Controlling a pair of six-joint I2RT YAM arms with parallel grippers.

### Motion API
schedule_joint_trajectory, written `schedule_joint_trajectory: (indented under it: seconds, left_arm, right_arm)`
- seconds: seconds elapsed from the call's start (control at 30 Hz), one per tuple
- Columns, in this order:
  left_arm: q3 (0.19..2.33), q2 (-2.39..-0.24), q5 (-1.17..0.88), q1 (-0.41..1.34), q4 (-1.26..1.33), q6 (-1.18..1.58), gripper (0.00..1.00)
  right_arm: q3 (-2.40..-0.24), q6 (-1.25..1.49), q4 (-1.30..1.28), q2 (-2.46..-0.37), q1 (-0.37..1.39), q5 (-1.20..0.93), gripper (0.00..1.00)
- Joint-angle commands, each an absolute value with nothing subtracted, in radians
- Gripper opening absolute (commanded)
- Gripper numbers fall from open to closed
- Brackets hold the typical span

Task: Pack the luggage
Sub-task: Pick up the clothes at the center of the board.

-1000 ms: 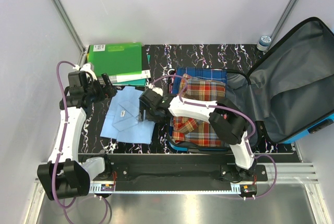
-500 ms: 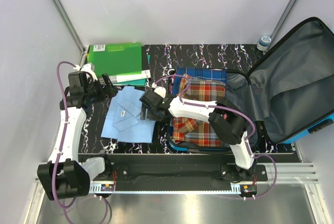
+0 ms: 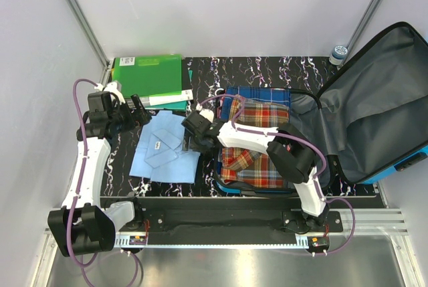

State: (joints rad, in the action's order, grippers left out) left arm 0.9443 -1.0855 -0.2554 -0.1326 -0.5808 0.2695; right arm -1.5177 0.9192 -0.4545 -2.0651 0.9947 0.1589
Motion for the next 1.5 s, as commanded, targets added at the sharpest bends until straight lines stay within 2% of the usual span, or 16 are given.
schedule_joint_trajectory:
  seconds: [0.0, 0.27, 0.5, 0.57, 0.77, 0.87, 0.9, 1.13, 1.47]
  left_arm:
    - [0.94, -1.063, -0.281, -0.135, -0.54, 0.271, 0.99]
    - [0.939, -1.063, -0.281, -0.135, -0.538, 0.27, 0.99]
    - [0.937, -1.062, -0.279, -0.135, -0.54, 0.27, 0.99]
    - [0.939, -1.061, -0.281, -0.135, -0.538, 0.27, 0.99]
    - [0.939, -1.058, -0.281, -0.135, -0.538, 0.27, 0.99]
    - [0.939, -1.057, -0.281, -0.135, -0.538, 0.27, 0.99]
    - [0.937, -1.057, -0.279, -0.135, -0.538, 0.27, 0.99]
    - [0.937, -1.057, -0.284, -0.135, -0.538, 0.27, 0.99]
    - [0.937, -1.058, -0.284, -0.135, -0.538, 0.27, 0.99]
  right_arm:
    - [-1.491, 0.93, -0.445, -2.088, 0.954, 0.135, 0.72]
    - [-1.485, 0.942, -0.436, -2.126, 0.953, 0.06, 0.65]
    - [-1.46, 0.937, -0.436, -2.073, 0.951, 0.063, 0.38]
    - [-1.463, 0.923, -0.436, -2.04, 0.953, 0.067, 0.27]
    - [-1.557, 0.853, -0.505, -2.017, 0.968, 0.055, 0.19]
    - [-1.612, 0.835, -0.525, -2.026, 0.98, 0.041, 0.02]
    - [-1.618, 0.833, -0.523, -2.029, 0.982, 0.032, 0.0]
    - [-1.681, 0.79, -0.578, -2.02, 0.991, 0.048, 0.01]
    - [-1.741, 0.758, -0.632, -2.074, 0.991, 0.038, 0.14]
